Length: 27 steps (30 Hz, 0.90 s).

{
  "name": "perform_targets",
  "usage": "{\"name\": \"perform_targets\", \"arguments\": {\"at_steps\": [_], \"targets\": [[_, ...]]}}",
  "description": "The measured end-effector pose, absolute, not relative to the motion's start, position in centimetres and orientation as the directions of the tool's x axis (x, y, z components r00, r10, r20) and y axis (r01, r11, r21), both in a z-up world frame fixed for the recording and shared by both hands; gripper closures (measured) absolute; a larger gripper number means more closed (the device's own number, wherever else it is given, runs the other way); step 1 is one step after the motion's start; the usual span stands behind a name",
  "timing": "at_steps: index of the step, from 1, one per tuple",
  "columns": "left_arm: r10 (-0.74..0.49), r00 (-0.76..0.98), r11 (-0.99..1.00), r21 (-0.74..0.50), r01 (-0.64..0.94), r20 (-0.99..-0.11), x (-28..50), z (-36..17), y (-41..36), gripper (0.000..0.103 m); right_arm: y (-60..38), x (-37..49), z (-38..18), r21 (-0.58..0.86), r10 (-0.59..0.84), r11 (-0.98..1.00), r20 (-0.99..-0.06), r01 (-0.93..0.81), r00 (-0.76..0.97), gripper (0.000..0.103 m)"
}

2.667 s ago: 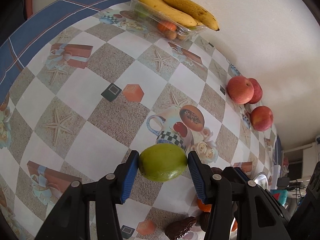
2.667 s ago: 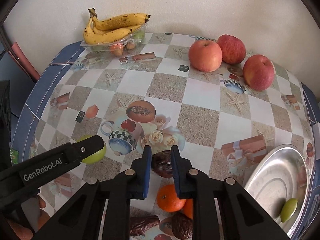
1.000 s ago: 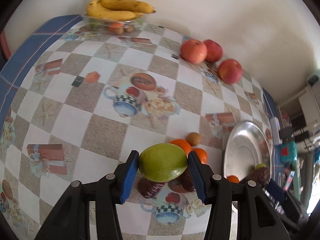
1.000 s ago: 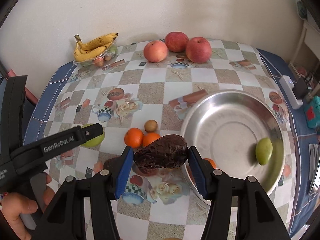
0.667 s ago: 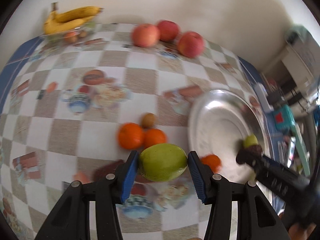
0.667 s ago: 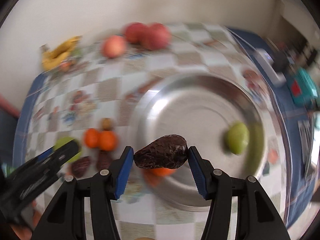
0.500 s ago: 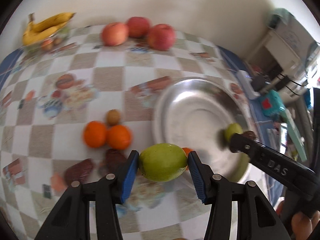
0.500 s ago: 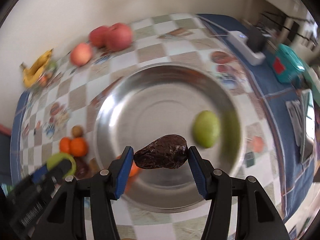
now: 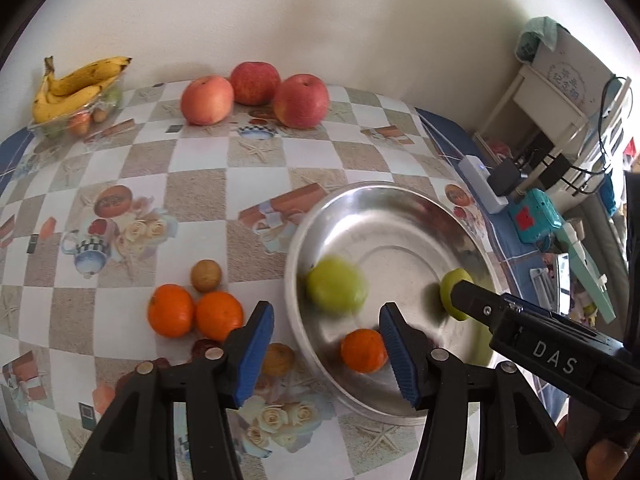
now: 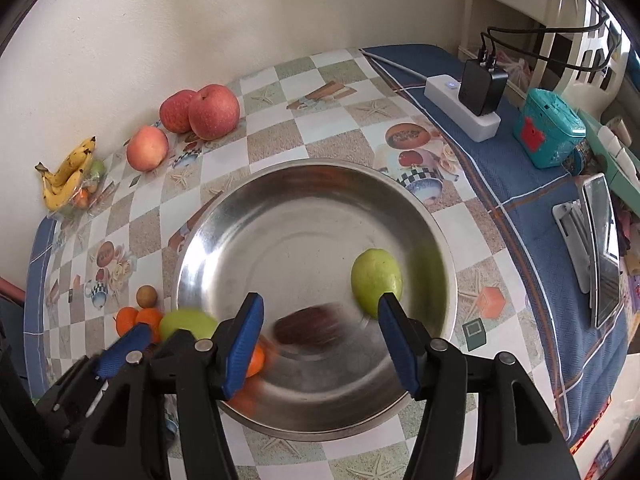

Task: Organize fruits
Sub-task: 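Open the right tool to drop the date into the plate, then withdraw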

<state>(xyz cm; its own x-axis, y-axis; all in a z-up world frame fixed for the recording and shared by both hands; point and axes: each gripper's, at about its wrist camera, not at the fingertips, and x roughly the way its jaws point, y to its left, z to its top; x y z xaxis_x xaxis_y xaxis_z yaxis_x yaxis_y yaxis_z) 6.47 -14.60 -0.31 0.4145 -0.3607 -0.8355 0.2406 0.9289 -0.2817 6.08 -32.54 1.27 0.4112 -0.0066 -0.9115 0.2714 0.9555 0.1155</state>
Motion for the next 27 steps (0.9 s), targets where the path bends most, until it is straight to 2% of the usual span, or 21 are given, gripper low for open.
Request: {"name": "perform_targets", "arguments": {"at_steps": [3, 5, 6, 8, 9, 12, 15, 20, 27], "targets": [[-0.326, 0.415, 0.943, -0.262, 0.203, -0.850, 6.8, -0.4, -13.6, 0.029, -32.4, 6.1, 1.0, 0.110, -0.008, 0.956, -0.917, 0.272, 0.399, 0.041], [-0.294, 0.414, 0.955, -0.245, 0.169, -0.862, 7.0, -0.6, -12.7, 0.016, -32.3, 6.1, 0.8, 0.111, -0.003, 0.956, -0.921, 0.272, 0.388, 0.041], [-0.278, 0.416, 0.960, -0.235, 0.152, -0.866, 7.2, -0.6, -12.2, 0.013, -32.2, 6.1, 0.7, 0.112, 0.000, 0.956, -0.924, 0.270, 0.383, 0.039], [-0.231, 0.424, 0.973, -0.203, 0.110, -0.876, 7.4, -0.7, -11.1, 0.000, -31.8, 6.2, 0.3, 0.108, 0.004, 0.959, -0.929, 0.262, 0.369, 0.029], [-0.205, 0.430, 0.979, -0.185, 0.088, -0.879, 7.5, -0.7, -10.5, 0.000, -31.5, 6.3, 0.2, 0.105, 0.005, 0.961, -0.931, 0.255, 0.365, 0.021], [-0.122, 0.448, 0.992, -0.127, 0.019, -0.885, 7.9, -0.6, -8.4, 0.000, -30.5, 6.5, 0.1, 0.101, 0.009, 0.966, -0.932, 0.236, 0.361, 0.020], [-0.039, 0.455, 0.996, -0.072, -0.055, -0.890, 8.1, -0.5, -5.9, 0.000, -29.7, 6.6, 0.0, 0.080, -0.010, 0.968, -0.936, 0.240, 0.352, 0.003], [0.032, 0.451, 0.984, -0.052, -0.172, -0.892, 8.2, -0.2, -1.4, 0.000, -27.8, 6.9, -0.1, 0.081, 0.006, 0.975, -0.939, 0.206, 0.344, 0.003], [0.006, 0.465, 0.961, -0.124, -0.248, -0.885, 7.5, 0.0, 2.4, 0.000, -23.2, 7.1, 0.1, 0.072, 0.034, 0.992, -0.938, 0.101, 0.345, 0.003]]}}
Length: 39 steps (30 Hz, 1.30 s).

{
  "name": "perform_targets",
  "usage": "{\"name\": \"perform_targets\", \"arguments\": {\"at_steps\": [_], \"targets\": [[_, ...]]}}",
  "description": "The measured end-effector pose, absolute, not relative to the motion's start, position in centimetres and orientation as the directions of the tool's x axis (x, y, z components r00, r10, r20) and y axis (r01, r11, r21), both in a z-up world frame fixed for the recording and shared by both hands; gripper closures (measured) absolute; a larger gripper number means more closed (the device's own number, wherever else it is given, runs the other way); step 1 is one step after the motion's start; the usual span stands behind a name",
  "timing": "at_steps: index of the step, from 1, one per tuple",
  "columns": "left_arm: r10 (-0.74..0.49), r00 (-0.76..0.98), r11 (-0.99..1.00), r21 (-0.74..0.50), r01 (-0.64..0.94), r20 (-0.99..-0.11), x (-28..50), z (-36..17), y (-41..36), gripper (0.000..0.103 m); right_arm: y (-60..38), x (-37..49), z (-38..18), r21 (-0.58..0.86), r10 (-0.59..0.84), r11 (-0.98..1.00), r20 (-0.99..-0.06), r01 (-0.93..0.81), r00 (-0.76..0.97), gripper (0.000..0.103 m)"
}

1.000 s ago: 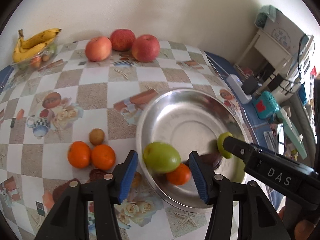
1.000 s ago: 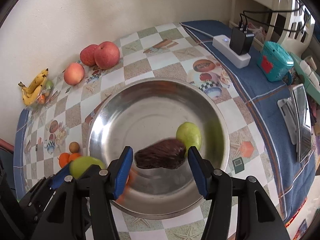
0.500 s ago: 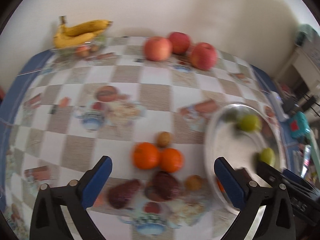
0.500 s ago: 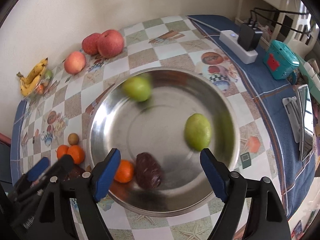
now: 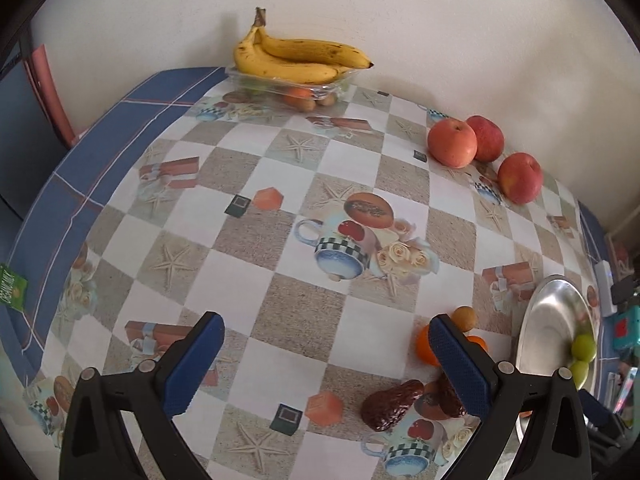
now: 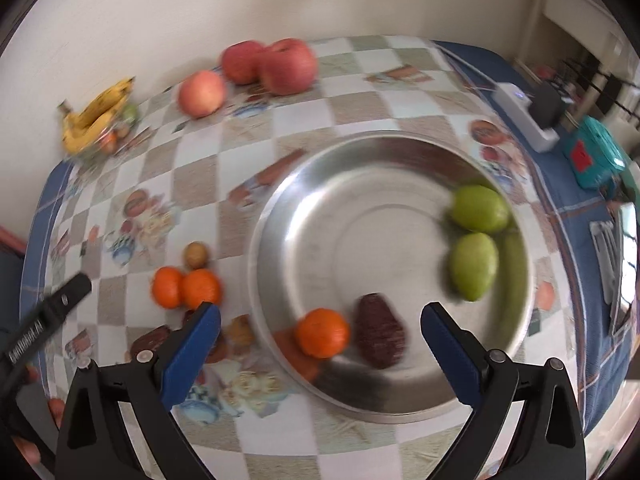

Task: Organize fruits
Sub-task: 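Open the right tool to drop the date into the plate, then withdraw, then lower the left tool onto a dark date and close on it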

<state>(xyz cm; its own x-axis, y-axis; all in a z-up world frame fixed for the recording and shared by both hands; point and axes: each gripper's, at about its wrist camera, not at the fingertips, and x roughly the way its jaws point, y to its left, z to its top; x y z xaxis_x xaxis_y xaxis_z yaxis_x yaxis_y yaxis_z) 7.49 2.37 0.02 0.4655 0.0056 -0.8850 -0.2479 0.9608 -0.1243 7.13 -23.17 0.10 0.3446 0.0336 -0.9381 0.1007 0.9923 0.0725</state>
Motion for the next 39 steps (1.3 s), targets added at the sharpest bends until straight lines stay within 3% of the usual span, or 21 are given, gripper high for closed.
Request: {"name": "perform_targets", "arguments": {"at_steps": [12, 22, 25, 28, 29, 33, 37, 39], "targets": [[-0.001, 0.462, 0.969, -0.115, -0.219, -0.887, 7.1, -0.8, 3.0, 0.000, -16.3, 7.3, -0.9, 0.088, 0.096, 0.995, -0.948, -0.040, 0.304, 0.003], [-0.149, 0.398, 0.965, -0.221, -0.140, -0.905, 7.0, -2.8, 1.8, 0.003, -17.8, 7.4, -1.7, 0.053, 0.052, 0.999, -0.960, -0.004, 0.275, 0.003], [-0.171, 0.376, 0.964, -0.234, -0.127, -0.911, 7.0, -3.4, 1.4, 0.013, -18.6, 7.4, -1.8, 0.027, 0.024, 1.000, -0.961, 0.010, 0.275, 0.003], [-0.194, 0.357, 0.963, -0.247, -0.106, -0.914, 6.9, -3.9, 0.7, 0.016, -19.7, 7.4, -1.7, 0.025, 0.014, 0.999, -0.960, 0.037, 0.279, 0.003], [-0.206, 0.353, 0.961, -0.257, -0.101, -0.913, 6.9, -4.0, 0.6, 0.024, -20.1, 7.4, -1.6, 0.030, 0.016, 0.999, -0.960, 0.046, 0.280, 0.003], [-0.266, 0.324, 0.952, -0.300, -0.059, -0.908, 6.7, -4.4, -0.7, 0.031, -21.2, 7.5, -1.6, 0.045, 0.023, 0.996, -0.960, 0.074, 0.280, 0.003], [-0.294, 0.276, 0.949, -0.313, -0.025, -0.915, 6.6, -5.2, -2.0, 0.047, -21.7, 7.5, -1.7, 0.052, 0.026, 0.995, -0.960, 0.085, 0.277, 0.003], [-0.286, 0.257, 0.954, -0.300, -0.018, -0.923, 6.6, -5.5, -2.4, 0.049, -21.8, 7.4, -1.7, 0.053, 0.026, 0.994, -0.960, 0.091, 0.278, 0.003]]}}
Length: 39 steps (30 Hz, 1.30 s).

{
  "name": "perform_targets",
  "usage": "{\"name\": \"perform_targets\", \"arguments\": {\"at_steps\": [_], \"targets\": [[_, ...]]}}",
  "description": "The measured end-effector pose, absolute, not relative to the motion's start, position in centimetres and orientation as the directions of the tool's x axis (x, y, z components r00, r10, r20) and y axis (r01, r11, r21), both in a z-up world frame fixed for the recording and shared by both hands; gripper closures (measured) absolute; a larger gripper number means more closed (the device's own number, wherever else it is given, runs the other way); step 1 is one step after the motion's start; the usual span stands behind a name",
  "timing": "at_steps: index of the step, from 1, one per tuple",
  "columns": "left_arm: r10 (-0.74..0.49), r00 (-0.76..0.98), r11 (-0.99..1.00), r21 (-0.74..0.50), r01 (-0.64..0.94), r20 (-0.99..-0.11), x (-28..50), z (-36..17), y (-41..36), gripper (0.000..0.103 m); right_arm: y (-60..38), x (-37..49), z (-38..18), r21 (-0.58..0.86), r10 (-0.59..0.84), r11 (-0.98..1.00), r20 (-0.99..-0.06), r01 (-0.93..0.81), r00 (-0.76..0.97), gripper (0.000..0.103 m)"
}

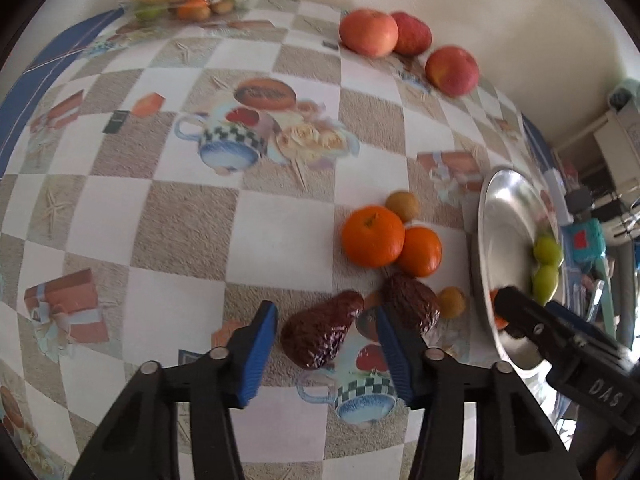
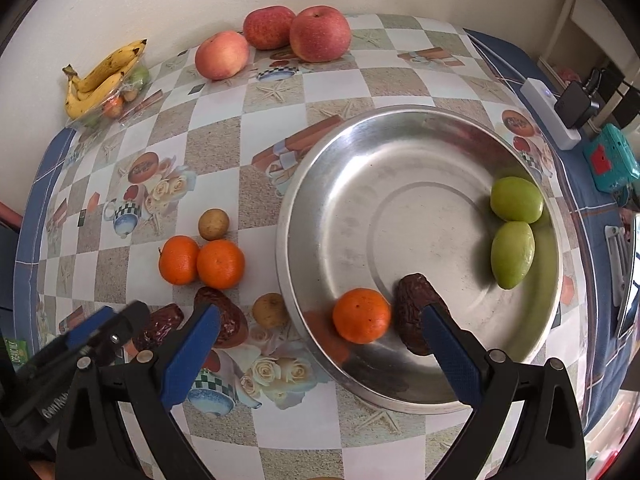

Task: Organize fruits
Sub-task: 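Lower the left tool onto a dark date and close on it, then grasp another dark date with the right tool while the left tool holds its date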

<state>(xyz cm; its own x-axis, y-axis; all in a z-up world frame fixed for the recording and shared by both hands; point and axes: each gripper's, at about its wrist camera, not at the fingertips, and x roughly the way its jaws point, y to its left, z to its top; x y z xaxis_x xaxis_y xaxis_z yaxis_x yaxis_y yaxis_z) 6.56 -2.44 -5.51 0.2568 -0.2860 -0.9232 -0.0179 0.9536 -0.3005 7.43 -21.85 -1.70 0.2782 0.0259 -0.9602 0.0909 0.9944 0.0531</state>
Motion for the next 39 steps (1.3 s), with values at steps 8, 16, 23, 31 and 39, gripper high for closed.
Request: {"name": "perform_targets", "arguments": {"at_steps": [8, 16, 23, 31, 39], "targets": [[-0.297, 0.200, 0.949, -0.311, -0.046, -0.934, 6.6, -6.4, -2.0, 0.064, -21.6, 7.4, -1.8, 0.051, 0.024, 0.995, -0.960, 0.088, 0.278, 0.003], [-0.326, 0.254, 0.898, -0.382, -0.217, -0.911, 6.5, -6.1, 2.4, 0.065, -19.3, 7.6, -2.2, 0.061, 0.049, 0.997, -0.962, 0.038, 0.267, 0.003], [-0.317, 0.318, 0.852, -0.415, -0.320, -0.894, 6.5, -5.3, 5.9, 0.065, -15.2, 7.3, -2.3, 0.113, 0.140, 0.987, -0.957, -0.115, 0.255, 0.003], [-0.314, 0.320, 0.846, -0.417, -0.333, -0.894, 6.8, -5.5, 5.9, 0.065, -13.4, 7.6, -3.8, 0.155, 0.189, 0.973, -0.959, -0.170, 0.210, 0.003], [-0.316, 0.310, 0.846, -0.414, -0.337, -0.897, 6.8, -5.7, 5.9, 0.065, -12.0, 8.1, -5.2, 0.071, 0.123, 0.970, -0.968, -0.232, 0.218, 0.003]]}}
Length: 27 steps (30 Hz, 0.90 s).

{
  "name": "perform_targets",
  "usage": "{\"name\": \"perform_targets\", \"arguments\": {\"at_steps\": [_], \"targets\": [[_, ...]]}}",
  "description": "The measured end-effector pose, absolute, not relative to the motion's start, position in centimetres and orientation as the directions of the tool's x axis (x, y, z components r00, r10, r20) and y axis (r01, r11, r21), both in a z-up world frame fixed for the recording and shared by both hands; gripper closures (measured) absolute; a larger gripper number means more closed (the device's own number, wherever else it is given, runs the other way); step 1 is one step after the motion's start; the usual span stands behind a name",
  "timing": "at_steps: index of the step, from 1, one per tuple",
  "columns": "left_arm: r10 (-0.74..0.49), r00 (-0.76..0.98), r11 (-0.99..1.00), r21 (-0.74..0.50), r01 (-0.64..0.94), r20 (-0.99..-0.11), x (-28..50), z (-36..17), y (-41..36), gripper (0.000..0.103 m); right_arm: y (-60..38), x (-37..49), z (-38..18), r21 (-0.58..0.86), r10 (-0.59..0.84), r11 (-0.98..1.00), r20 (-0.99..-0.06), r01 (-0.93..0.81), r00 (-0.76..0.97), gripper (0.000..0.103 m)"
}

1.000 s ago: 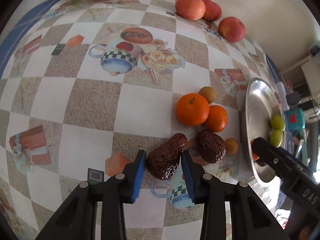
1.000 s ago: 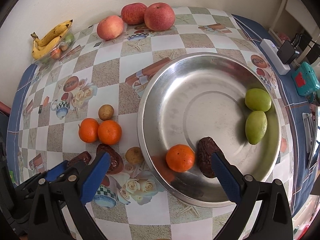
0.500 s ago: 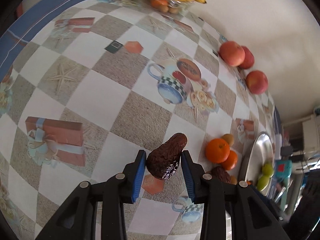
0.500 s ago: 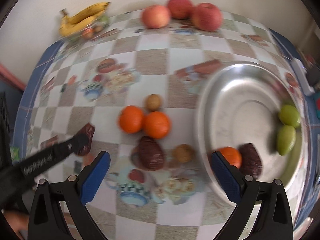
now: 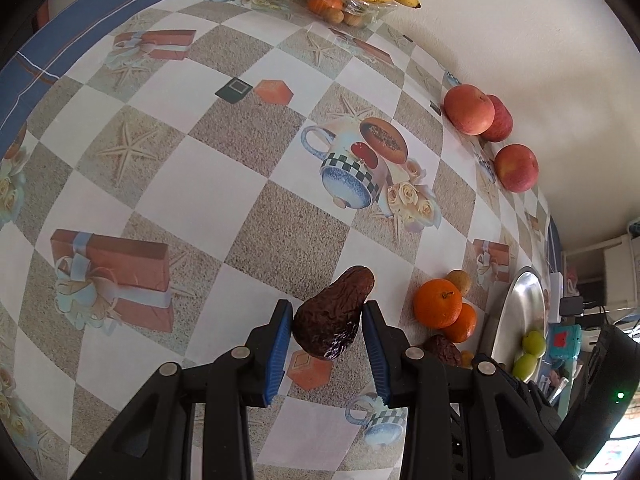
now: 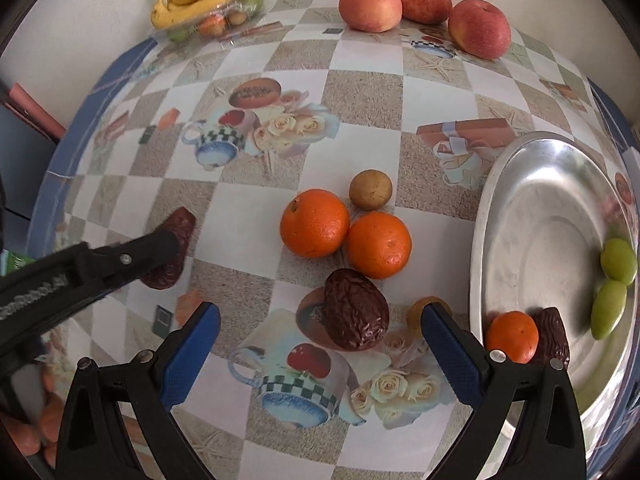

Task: Organize fruits
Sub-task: 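Grasp another dark date with the right tool while the left tool holds its date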

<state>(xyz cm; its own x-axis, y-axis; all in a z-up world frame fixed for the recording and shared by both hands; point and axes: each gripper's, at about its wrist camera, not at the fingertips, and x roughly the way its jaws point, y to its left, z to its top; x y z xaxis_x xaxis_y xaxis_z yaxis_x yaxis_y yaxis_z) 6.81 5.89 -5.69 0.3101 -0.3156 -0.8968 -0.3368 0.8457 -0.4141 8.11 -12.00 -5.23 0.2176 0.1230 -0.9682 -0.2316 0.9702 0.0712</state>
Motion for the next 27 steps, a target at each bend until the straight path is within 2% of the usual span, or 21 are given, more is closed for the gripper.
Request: {"name": "perform_targets", "arguments": {"at_steps": [13, 18, 20, 21, 22, 24, 27], "targets": [[-0.312, 0.296, 0.845, -0.406, -0.348, -0.903, 6.9, -6.1, 6.0, 0.065, -10.7, 8.7, -5.9, 0.022, 0.086, 0.959, -0.972, -0.282, 0.218, 0.002], [-0.310, 0.296, 0.844, -0.405, -0.352, -0.903, 6.9, -6.1, 6.1, 0.065, -10.3, 8.5, -5.7, -0.038, 0.040, 0.950, -0.970, -0.310, 0.241, 0.003], [-0.311, 0.295, 0.845, -0.405, -0.350, -0.904, 6.9, -6.1, 6.0, 0.065, -10.0, 8.2, -5.7, -0.044, 0.036, 0.950, -0.968, -0.309, 0.247, 0.010], [-0.311, 0.294, 0.846, -0.404, -0.349, -0.904, 6.9, -6.1, 6.0, 0.065, -10.1, 8.0, -5.6, -0.050, 0.031, 0.951, -0.967, -0.305, 0.253, 0.023], [-0.311, 0.293, 0.846, -0.404, -0.348, -0.904, 6.9, -6.1, 6.0, 0.065, -10.3, 8.0, -5.5, -0.063, 0.017, 0.952, -0.966, -0.299, 0.257, 0.042], [-0.309, 0.294, 0.847, -0.403, -0.347, -0.904, 7.0, -6.1, 5.9, 0.065, -10.6, 8.0, -5.4, -0.085, -0.005, 0.952, -0.965, -0.296, 0.262, 0.062], [-0.312, 0.297, 0.846, -0.406, -0.346, -0.903, 7.0, -6.1, 5.9, 0.065, -11.0, 7.9, -5.1, -0.070, 0.009, 0.954, -0.965, -0.291, 0.264, 0.069]]}}
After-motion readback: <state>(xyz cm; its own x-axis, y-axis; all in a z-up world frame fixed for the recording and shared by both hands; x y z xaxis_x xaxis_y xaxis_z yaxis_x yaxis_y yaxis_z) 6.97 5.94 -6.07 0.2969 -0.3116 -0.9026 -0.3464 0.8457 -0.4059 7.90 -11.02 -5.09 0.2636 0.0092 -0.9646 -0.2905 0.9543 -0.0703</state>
